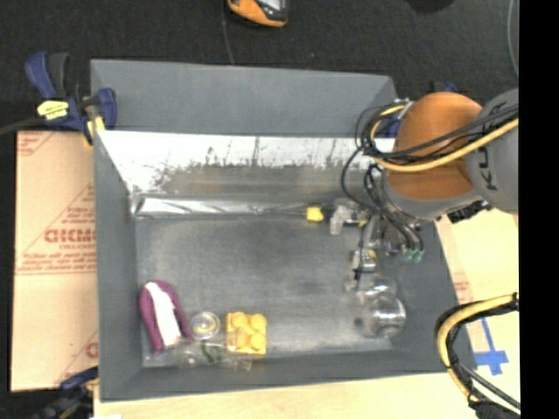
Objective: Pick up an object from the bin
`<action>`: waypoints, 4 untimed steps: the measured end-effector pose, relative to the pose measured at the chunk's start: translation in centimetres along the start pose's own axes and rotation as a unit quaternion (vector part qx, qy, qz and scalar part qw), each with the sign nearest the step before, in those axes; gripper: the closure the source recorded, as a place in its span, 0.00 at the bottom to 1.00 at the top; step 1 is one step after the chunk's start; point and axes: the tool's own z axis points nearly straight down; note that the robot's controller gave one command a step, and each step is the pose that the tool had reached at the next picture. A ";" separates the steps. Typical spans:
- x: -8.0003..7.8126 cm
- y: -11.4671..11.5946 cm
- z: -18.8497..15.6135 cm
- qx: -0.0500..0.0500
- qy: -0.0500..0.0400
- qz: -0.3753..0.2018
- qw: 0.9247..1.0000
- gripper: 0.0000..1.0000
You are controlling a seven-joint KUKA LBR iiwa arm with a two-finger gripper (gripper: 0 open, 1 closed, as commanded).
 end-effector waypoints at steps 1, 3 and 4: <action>-0.1 0.0 -0.4 0.000 -0.003 -0.001 1.000 0.00; -7.0 -4.7 2.7 0.001 -0.006 0.060 0.998 0.00; -8.6 -5.8 5.9 -0.001 -0.008 0.176 0.984 0.00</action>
Offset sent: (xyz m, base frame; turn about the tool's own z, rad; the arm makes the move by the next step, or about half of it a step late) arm 0.0672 -0.0256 -0.0885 0.3321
